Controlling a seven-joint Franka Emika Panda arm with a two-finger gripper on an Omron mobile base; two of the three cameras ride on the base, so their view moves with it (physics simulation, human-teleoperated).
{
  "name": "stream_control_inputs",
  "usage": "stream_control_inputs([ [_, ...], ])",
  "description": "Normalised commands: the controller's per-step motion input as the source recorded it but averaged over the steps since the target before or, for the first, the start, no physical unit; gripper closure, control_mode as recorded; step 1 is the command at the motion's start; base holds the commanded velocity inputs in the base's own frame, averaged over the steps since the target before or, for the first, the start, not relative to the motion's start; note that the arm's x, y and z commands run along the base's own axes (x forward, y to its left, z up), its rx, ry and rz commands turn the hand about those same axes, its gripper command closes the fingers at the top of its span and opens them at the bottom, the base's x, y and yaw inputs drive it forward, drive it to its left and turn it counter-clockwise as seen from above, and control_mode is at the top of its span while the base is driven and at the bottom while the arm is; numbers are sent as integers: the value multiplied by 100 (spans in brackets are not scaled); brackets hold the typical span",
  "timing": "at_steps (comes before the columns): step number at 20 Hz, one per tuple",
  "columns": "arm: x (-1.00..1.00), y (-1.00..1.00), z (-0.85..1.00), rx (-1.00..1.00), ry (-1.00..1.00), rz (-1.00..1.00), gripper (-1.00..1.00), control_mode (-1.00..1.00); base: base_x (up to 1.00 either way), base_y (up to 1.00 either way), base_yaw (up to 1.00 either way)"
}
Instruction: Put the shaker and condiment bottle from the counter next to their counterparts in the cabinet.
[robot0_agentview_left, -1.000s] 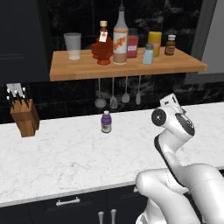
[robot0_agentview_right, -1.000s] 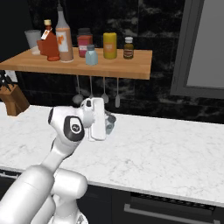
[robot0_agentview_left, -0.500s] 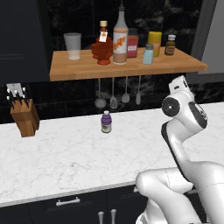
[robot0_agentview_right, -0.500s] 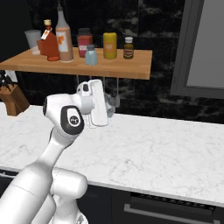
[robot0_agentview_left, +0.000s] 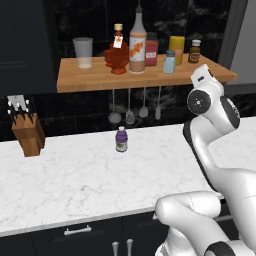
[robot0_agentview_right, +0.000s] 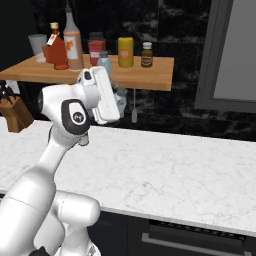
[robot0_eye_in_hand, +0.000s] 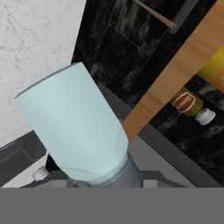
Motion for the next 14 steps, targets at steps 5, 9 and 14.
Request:
stream_control_inputs([
  [5, 10, 8, 71, -10, 1, 30, 100, -100, 0, 0, 0],
  [9, 19, 5, 56, -9, 2, 36, 100, -100, 0, 0, 0],
  [14, 27, 7, 47, -11, 5, 28, 100, -100, 0, 0, 0],
])
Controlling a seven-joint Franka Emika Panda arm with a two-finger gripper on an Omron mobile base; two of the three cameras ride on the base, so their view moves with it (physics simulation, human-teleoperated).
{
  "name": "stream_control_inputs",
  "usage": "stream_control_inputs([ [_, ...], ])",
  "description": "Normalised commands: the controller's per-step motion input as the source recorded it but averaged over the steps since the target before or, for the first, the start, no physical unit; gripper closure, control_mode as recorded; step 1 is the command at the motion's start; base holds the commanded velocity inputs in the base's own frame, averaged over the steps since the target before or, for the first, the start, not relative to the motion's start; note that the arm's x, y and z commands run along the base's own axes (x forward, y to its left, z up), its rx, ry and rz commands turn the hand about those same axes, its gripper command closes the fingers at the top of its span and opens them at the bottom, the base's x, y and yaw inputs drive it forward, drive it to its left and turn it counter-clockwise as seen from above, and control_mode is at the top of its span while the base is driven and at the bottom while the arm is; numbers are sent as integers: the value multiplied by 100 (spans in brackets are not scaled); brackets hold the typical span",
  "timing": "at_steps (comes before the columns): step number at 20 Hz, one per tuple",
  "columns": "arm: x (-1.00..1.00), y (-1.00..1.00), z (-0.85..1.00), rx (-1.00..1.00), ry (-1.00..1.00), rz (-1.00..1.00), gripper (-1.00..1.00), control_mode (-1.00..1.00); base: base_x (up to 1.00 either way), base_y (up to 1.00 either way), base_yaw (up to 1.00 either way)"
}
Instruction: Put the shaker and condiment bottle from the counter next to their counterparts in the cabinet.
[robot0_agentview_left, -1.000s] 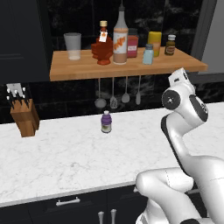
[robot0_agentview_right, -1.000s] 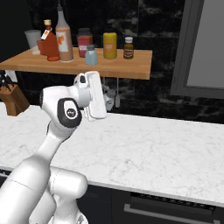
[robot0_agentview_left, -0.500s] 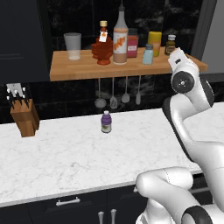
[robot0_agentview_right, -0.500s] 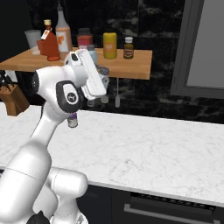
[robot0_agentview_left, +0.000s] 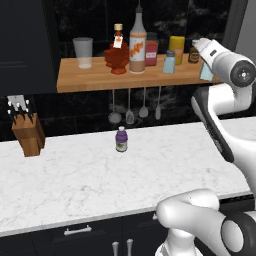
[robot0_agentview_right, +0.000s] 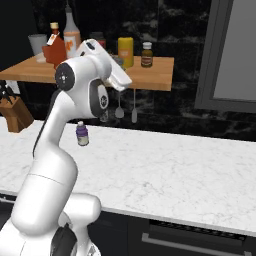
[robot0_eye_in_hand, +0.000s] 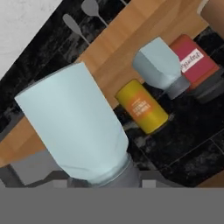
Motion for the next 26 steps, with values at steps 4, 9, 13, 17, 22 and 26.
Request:
stream_control_inputs([
  [4, 0, 21, 17, -12, 1, 13, 100, -100, 0, 0, 0],
  [9, 13, 30, -15, -17, 0, 14, 100, -100, 0, 0, 0],
  [13, 18, 4, 0, -4, -3, 5, 100, -100, 0, 0, 0],
  [17, 13, 4, 0, -6, -16, 0, 100, -100, 0, 0, 0],
  [22, 30, 13, 0, 0, -6, 0, 100, -100, 0, 0, 0],
  [26, 52, 2, 0, 0, 0, 1, 100, -100, 0, 0, 0],
])
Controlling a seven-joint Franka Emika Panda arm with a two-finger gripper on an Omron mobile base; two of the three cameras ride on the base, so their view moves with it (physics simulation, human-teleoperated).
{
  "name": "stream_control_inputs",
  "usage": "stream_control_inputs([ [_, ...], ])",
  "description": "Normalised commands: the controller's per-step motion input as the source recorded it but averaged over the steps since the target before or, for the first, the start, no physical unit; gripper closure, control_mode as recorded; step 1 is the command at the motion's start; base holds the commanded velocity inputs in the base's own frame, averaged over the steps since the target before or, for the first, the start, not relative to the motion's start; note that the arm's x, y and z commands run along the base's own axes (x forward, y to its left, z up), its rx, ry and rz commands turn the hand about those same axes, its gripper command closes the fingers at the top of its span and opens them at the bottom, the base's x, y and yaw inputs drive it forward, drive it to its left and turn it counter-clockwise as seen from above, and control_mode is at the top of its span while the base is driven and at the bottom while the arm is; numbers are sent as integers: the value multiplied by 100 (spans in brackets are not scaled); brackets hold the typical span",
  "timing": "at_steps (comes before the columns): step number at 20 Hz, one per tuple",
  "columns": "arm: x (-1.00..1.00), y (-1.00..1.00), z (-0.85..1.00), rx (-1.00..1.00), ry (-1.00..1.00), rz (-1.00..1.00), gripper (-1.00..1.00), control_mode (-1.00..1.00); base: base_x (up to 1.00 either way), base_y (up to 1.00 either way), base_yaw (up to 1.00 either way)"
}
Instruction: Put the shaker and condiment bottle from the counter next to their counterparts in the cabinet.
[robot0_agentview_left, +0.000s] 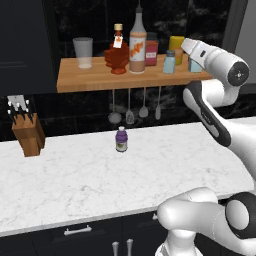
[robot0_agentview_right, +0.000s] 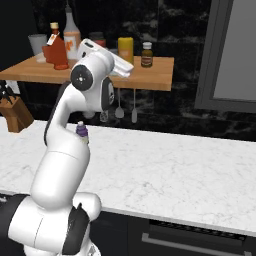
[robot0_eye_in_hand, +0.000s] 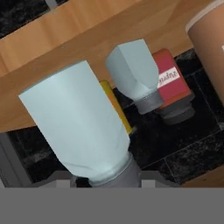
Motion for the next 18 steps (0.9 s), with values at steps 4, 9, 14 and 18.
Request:
stream_control_inputs([
  [4, 49, 0, 0, 0, 7, 3, 100, -100, 0, 0, 0],
  [9, 29, -1, 0, 3, 9, 4, 100, -100, 0, 0, 0],
  [14, 14, -3, 0, 3, 2, 1, 100, -100, 0, 0, 0],
  [18, 0, 0, -4, 0, -4, 0, 100, -100, 0, 0, 0],
])
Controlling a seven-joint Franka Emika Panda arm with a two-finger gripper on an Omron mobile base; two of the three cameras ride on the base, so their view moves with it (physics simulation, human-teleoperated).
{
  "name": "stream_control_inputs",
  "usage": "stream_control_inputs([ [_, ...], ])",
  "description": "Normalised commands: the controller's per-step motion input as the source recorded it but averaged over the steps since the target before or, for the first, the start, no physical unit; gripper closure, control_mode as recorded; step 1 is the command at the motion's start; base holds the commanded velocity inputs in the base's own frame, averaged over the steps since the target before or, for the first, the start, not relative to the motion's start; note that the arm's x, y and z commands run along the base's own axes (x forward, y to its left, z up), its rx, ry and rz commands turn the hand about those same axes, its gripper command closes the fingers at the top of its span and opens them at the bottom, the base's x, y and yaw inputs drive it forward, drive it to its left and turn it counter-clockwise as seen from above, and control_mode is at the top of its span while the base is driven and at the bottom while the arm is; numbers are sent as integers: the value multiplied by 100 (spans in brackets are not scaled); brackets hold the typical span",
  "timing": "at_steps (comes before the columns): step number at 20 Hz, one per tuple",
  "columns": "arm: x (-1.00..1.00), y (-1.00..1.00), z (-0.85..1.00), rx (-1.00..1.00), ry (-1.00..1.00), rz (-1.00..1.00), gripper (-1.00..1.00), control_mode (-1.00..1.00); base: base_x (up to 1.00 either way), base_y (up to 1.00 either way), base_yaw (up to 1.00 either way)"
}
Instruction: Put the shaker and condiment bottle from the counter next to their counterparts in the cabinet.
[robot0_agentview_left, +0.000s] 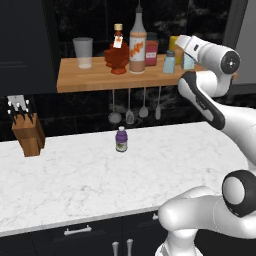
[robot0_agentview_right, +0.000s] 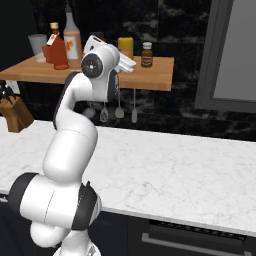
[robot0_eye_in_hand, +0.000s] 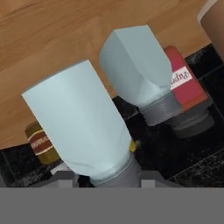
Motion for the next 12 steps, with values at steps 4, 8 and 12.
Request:
stream_control_inputs([
  [4, 2, 0, -29, 0, -14, 1, 100, -100, 0, 0, 0],
  [8, 19, 0, -20, 0, -4, 2, 100, -100, 0, 0, 0],
  [12, 22, 0, -3, 2, 0, 1, 100, -100, 0, 0, 0],
])
